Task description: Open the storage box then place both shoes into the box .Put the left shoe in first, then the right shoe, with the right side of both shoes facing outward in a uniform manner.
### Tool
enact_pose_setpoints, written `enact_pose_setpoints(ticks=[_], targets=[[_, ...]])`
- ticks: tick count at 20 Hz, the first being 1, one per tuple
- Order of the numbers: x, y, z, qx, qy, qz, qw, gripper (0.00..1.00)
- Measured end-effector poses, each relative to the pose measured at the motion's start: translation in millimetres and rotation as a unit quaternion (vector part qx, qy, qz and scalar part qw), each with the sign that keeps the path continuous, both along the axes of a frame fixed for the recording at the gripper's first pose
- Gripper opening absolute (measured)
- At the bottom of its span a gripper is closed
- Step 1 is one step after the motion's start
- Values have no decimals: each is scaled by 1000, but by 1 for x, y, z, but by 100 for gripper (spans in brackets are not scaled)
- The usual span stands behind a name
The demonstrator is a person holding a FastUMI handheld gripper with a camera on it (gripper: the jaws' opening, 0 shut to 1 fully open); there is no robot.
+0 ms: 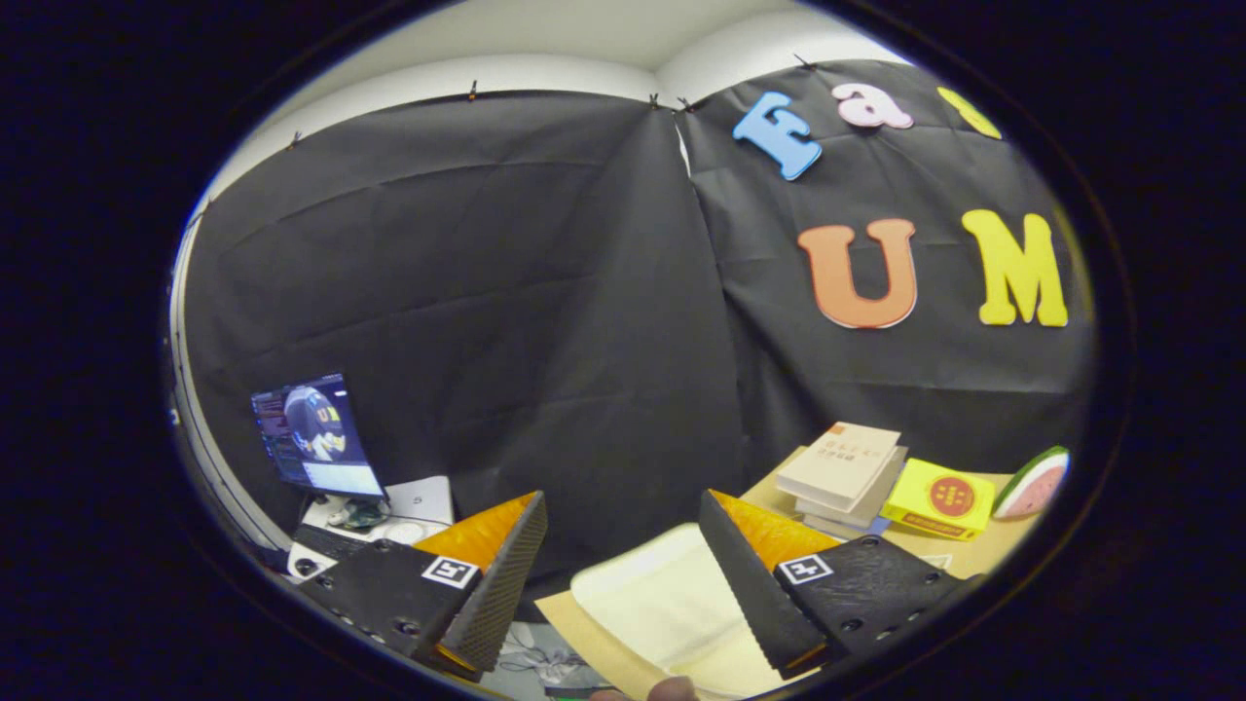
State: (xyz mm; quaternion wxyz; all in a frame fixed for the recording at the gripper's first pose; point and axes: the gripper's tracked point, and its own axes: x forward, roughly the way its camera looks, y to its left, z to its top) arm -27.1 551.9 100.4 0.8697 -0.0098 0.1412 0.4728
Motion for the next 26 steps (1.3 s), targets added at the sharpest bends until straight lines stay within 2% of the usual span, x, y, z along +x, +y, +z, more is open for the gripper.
enact_pose_setpoints(ticks=[6, 12, 17, 22, 26], targets=[[41, -77, 17, 34, -69, -108, 991, 96], [67, -195, 9, 29, -111, -178, 977, 96], [90, -295, -3, 54, -105, -230, 966, 95], [108, -409, -31, 10, -119, -308, 944, 96], [114, -486, -74, -27, -105, -349, 931, 96]])
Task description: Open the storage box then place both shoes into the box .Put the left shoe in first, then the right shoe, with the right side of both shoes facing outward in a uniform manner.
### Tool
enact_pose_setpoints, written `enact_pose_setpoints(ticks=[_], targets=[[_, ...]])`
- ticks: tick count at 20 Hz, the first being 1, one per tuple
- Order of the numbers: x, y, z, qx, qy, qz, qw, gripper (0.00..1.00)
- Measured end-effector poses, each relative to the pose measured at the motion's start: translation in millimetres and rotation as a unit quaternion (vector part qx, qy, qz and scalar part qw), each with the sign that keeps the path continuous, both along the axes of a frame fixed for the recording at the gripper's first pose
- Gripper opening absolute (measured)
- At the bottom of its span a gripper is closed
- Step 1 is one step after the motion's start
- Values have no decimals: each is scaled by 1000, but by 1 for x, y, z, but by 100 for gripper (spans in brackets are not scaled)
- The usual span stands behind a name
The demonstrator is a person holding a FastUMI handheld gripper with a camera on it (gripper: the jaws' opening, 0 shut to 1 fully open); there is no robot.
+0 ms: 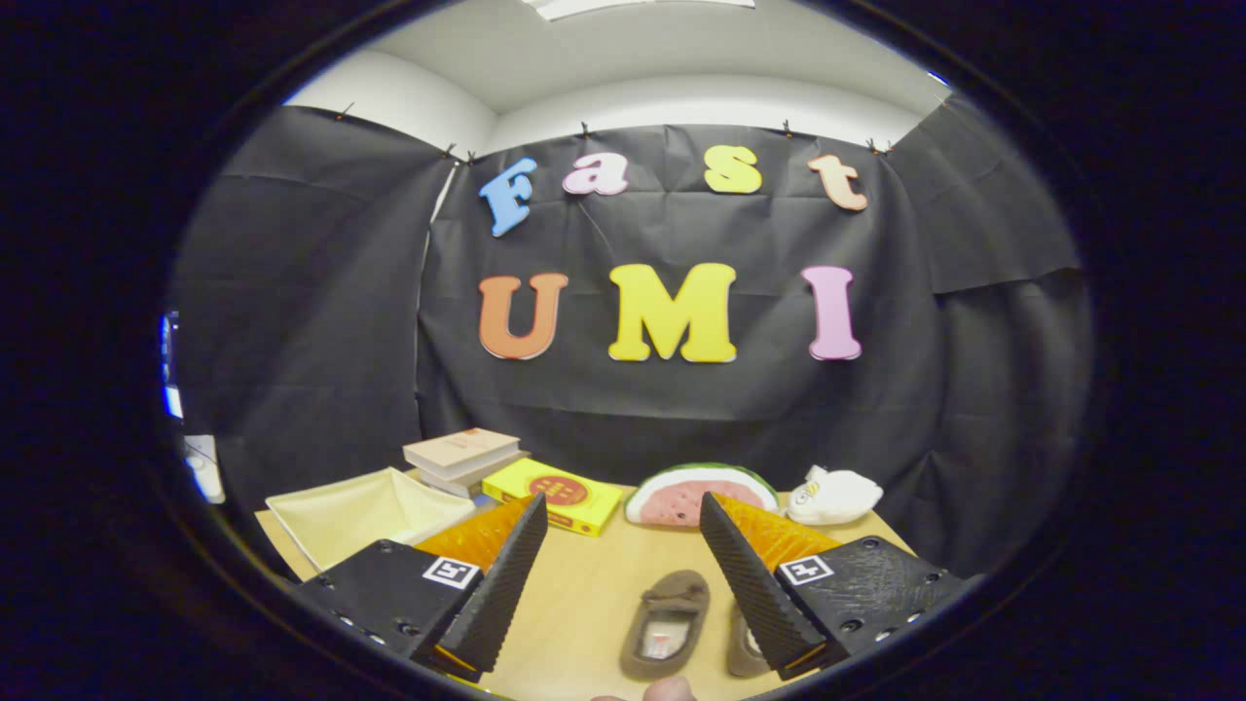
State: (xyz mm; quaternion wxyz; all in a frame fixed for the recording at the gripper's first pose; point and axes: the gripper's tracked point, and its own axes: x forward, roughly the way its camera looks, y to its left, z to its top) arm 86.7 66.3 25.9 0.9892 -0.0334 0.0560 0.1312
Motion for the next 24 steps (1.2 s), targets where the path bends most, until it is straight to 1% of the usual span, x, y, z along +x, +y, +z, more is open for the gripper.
enact_pose_setpoints(ticks=[3, 6, 10, 12, 14, 15, 17, 18, 19, 22, 23, 24], targets=[[12, -34, -55, -20, 53, -26, 998, 96], [24, -41, -107, -25, 130, -24, 991, 96], [41, -40, -152, -27, 223, -21, 974, 96], [52, -46, -167, -28, 252, -36, 967, 96], [60, -54, -187, -24, 289, -55, 955, 96], [60, -57, -192, -25, 302, -57, 951, 95], [66, -55, -208, -14, 328, -59, 943, 86], [69, -52, -214, -8, 337, -56, 940, 77], [73, -51, -219, -7, 342, -58, 938, 75], [76, -50, -232, 10, 366, -71, 928, 41], [75, -50, -232, 11, 369, -70, 927, 30], [77, -51, -231, 7, 366, -70, 928, 29]])
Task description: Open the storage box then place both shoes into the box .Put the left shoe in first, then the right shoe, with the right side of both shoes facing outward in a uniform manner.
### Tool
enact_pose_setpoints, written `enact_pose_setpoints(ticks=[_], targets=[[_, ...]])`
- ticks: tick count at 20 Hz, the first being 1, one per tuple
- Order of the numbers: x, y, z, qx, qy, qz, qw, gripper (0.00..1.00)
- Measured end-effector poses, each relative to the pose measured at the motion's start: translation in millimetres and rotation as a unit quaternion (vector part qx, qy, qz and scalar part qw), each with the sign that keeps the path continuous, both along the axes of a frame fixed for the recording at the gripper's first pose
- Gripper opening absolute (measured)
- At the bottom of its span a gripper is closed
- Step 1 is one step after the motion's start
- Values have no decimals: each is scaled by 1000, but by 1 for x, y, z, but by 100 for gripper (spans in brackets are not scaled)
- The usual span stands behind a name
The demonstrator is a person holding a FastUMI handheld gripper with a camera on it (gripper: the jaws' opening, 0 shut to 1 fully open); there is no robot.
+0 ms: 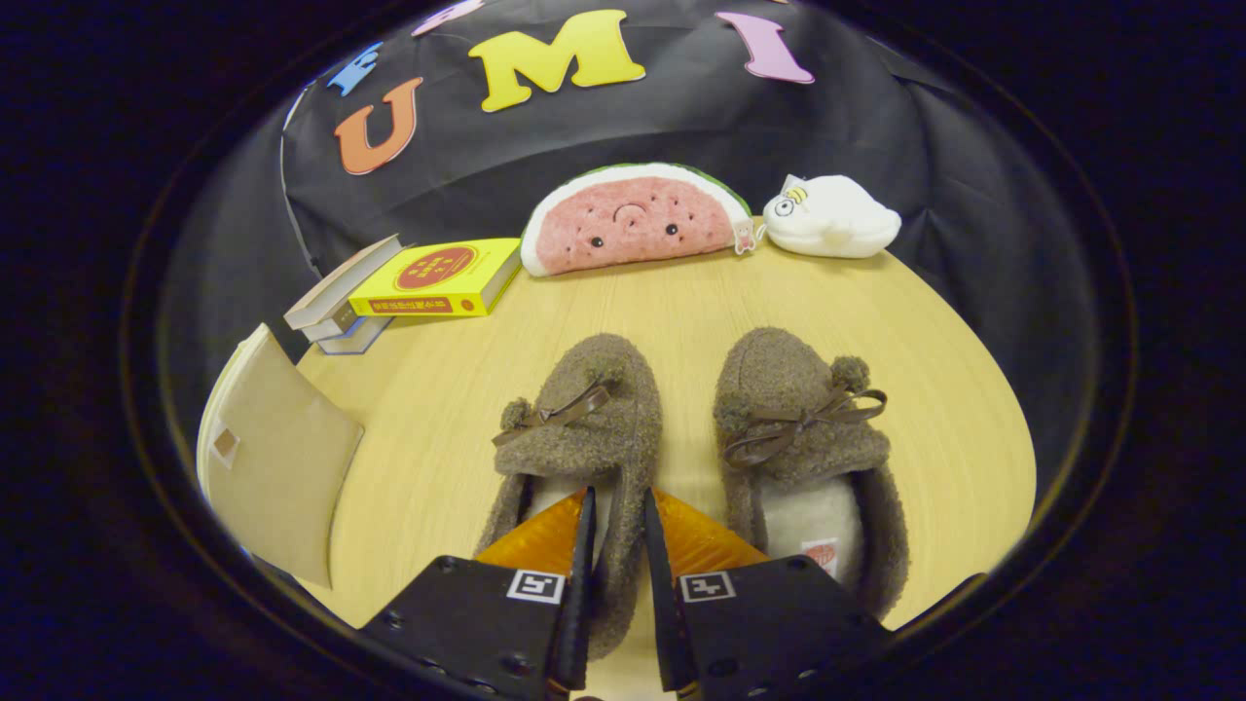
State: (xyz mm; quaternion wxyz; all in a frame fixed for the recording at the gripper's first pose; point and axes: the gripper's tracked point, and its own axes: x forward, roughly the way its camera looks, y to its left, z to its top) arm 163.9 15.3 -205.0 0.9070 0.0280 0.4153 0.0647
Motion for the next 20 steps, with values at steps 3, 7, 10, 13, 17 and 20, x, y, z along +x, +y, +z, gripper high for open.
enact_pose_setpoints(ticks=[3, 7, 10, 13, 17, 20], targets=[[1, -3, -1, 11, 2, -13, 1000, 2], [-8, 3, 8, 62, 17, -23, 998, 0], [-13, 11, 26, 90, 11, -27, 996, 0], [-19, 24, 48, 115, -1, -27, 993, 0], [-36, 58, 86, 138, -18, -11, 990, 0], [-52, 101, 123, 173, -27, 1, 985, 0]])
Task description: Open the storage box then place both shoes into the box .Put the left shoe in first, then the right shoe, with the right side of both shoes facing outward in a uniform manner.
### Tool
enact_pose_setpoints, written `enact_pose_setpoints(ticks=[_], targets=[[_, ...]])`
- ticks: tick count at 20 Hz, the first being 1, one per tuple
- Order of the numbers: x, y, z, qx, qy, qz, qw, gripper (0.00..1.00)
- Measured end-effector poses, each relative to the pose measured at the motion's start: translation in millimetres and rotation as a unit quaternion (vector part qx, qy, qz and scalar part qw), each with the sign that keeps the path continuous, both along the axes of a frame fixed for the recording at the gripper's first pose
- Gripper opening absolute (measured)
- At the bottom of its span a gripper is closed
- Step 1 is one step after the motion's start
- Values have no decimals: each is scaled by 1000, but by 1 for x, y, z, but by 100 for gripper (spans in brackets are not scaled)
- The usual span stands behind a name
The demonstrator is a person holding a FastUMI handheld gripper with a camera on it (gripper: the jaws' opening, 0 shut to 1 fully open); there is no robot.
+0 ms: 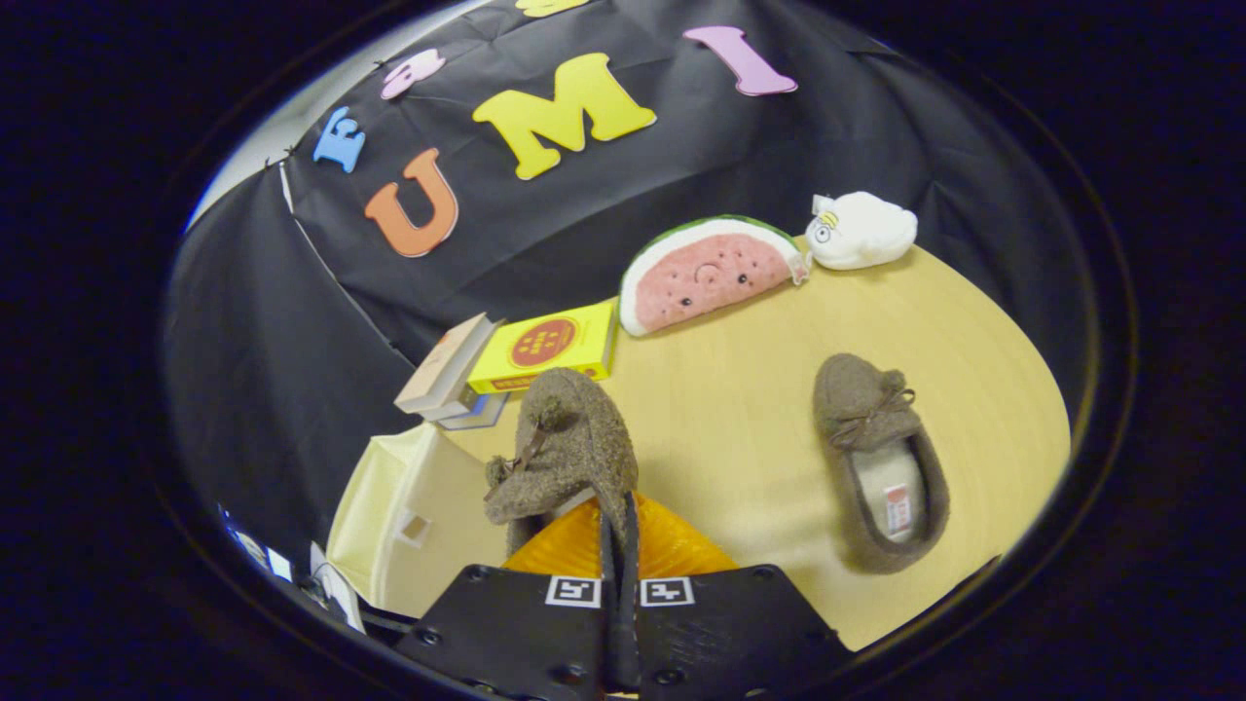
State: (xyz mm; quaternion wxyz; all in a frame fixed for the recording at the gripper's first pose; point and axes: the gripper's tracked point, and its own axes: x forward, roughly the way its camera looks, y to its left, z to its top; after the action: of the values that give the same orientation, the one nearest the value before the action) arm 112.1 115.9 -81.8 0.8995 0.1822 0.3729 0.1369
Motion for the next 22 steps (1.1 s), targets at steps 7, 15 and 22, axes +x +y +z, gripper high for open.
enact_pose_setpoints(ticks=[7, 15, 22], targets=[[-30, 126, 77, 22, -45, 38, 998, 0], [-41, 259, 66, 71, 4, 15, 997, 0], [-52, 297, 7, 65, 34, -54, 996, 0]])
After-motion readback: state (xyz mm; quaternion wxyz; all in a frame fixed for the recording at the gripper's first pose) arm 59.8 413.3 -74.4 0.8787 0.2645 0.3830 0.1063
